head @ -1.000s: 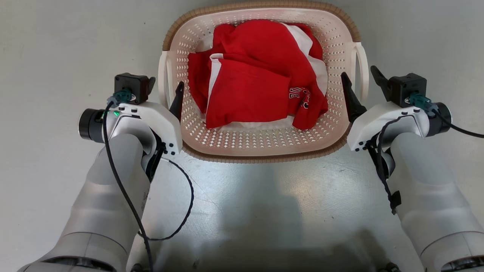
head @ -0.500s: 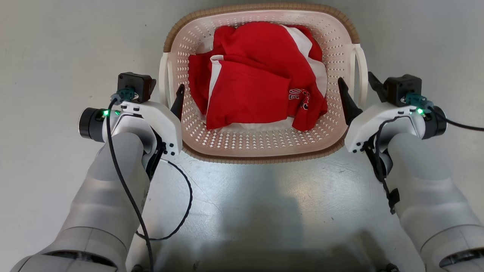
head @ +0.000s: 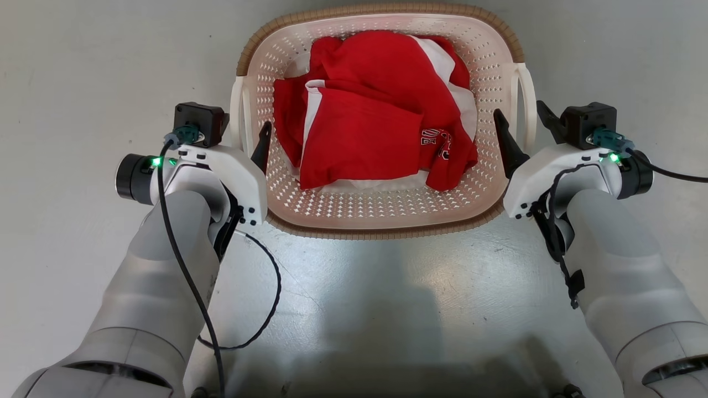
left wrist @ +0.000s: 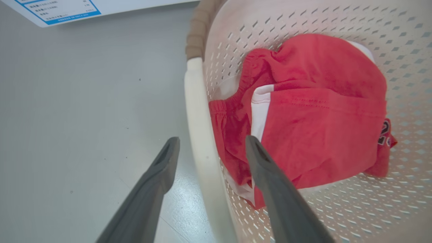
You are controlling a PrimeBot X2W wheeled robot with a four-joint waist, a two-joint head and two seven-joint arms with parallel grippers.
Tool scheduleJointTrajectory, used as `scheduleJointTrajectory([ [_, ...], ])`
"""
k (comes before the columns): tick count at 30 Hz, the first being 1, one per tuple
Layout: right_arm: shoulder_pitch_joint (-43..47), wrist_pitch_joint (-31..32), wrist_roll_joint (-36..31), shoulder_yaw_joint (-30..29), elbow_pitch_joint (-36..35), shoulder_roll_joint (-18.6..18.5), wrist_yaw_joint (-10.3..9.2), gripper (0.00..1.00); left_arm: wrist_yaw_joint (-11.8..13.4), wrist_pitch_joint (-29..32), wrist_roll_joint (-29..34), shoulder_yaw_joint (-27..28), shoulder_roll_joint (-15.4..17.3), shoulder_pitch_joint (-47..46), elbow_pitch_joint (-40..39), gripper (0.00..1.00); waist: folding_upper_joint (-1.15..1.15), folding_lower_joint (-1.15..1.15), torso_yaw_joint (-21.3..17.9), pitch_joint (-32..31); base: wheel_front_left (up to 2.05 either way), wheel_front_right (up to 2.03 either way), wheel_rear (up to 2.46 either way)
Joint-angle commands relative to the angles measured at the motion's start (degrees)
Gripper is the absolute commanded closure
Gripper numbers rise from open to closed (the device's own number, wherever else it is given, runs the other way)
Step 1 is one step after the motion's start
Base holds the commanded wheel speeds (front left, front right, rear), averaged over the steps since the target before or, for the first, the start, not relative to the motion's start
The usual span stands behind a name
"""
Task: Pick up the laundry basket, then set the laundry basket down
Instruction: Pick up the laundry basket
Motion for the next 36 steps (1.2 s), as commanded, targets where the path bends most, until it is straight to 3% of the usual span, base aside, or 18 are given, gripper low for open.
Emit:
scheduleJointTrajectory([
  [1, 1.0, -0.7, 0.5, 1.0, 0.1, 1.1, 0.34, 0.00, -0.3, -0.4, -0.6, 0.5, 2.1, 0.5, 0.0, 0.00, 0.00, 0.00, 0.0, 0.0, 0.00, 0.00, 0.00],
  [5, 0.8, -0.7, 0.8, 1.4, 0.5, 1.1, 0.34, 0.04, -0.3, -0.3, -0.9, -0.2, 2.2, 0.3, 0.5, 0.00, 0.00, 0.00, 0.0, 0.0, 0.00, 0.00, 0.00],
  [6, 0.9, -0.7, 1.2, 2.0, 0.9, 1.1, 0.34, 1.00, -0.3, -0.1, -0.9, -0.7, 2.2, 0.3, 0.7, 0.64, 0.00, 0.00, 0.1, -0.1, 0.00, 0.00, 0.00],
  [7, 0.8, -0.7, 1.6, 2.8, 1.1, 1.1, 0.34, 1.00, -0.3, 0.2, -0.7, -1.3, 2.1, 0.2, 0.8, 1.00, 0.00, 0.00, 0.2, -0.1, 0.00, 0.00, 0.00],
  [21, 0.3, -0.2, 5.5, 8.2, 5.4, 1.1, 0.34, 1.00, -0.3, 0.7, -3.2, -4.2, 2.0, 0.9, 1.7, 1.00, 0.00, 0.00, 0.2, -3.0, 0.00, 0.00, 0.00],
  [36, 6.6, 8.6, 13.9, 15.3, 6.2, 1.1, 0.34, 1.00, -0.3, 7.9, -7.1, -8.6, 1.9, 8.0, 2.3, 1.00, 0.00, 0.00, -1.3, -18.2, 0.00, 0.00, 0.00],
])
